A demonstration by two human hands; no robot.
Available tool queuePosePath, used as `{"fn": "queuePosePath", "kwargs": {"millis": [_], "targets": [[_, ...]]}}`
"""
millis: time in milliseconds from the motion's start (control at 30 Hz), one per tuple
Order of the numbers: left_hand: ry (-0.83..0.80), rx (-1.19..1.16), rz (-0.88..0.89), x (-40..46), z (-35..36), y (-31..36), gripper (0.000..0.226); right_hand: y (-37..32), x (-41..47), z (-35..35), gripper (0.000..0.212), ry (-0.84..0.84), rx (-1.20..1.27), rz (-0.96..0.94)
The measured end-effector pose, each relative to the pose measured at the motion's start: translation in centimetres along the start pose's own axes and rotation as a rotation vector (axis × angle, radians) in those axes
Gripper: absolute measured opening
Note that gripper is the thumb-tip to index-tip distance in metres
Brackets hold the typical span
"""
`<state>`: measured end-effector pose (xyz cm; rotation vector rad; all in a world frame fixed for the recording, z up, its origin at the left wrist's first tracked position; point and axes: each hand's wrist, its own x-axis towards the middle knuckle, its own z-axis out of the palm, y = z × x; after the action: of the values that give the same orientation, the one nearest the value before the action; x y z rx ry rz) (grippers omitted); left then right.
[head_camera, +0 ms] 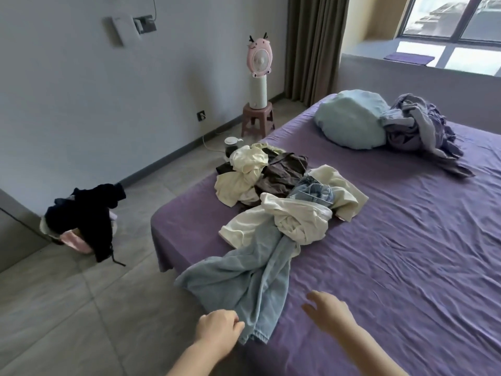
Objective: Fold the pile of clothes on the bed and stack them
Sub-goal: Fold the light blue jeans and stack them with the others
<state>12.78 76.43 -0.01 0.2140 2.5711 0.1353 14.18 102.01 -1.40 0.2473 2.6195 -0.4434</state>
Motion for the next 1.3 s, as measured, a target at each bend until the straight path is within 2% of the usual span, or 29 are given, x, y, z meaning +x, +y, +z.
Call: {"fn": "queuePosePath", "kwargs": {"millis": [233, 367, 567, 800, 967, 1133, 1200, 1300], "targets": [[-0.089, -0.038, 0.021, 6.3, -2.1, 1.2, 0.038, -0.4, 4.5, -0.1, 0.025, -0.068, 0.026, 0.052], [-0.13, -0.034, 0.053, 12.4, -4.7, 1.6, 0.037, -1.0, 8.3, -1.4, 0.031, -0.02, 0.046, 0.106], [-0.129, -0.052, 0.141, 21.9, -11.2, 2.9, 0.034, -2.9, 15.1, -6.2, 0.023, 0.045, 0.069, 0.161], [-0.103, -0.103, 0.201, 32.9, -16.6, 5.5, 0.033, -3.9, 22.7, -11.7, 0.034, 0.126, 0.121, 0.237], [-0.152, -0.081, 0.188, 39.1, -17.0, 8.3, 0.054, -2.7, 25.6, -14.2, 0.036, 0.131, 0.122, 0.315], [-0.26, -0.431, -0.02, 42.9, -16.1, 10.2, 0.075, -1.0, 28.1, -15.2, 0.036, 0.134, 0.136, 0.36], [-0.291, -0.569, -0.089, 43.7, -15.5, 10.7, 0.063, -0.4, 29.1, -14.8, 0.042, 0.118, 0.203, 0.339], [-0.346, -0.91, -0.122, 43.5, -14.7, 12.0, 0.035, -0.2, 30.4, -13.9, 0.06, 0.105, 0.348, 0.259]]}}
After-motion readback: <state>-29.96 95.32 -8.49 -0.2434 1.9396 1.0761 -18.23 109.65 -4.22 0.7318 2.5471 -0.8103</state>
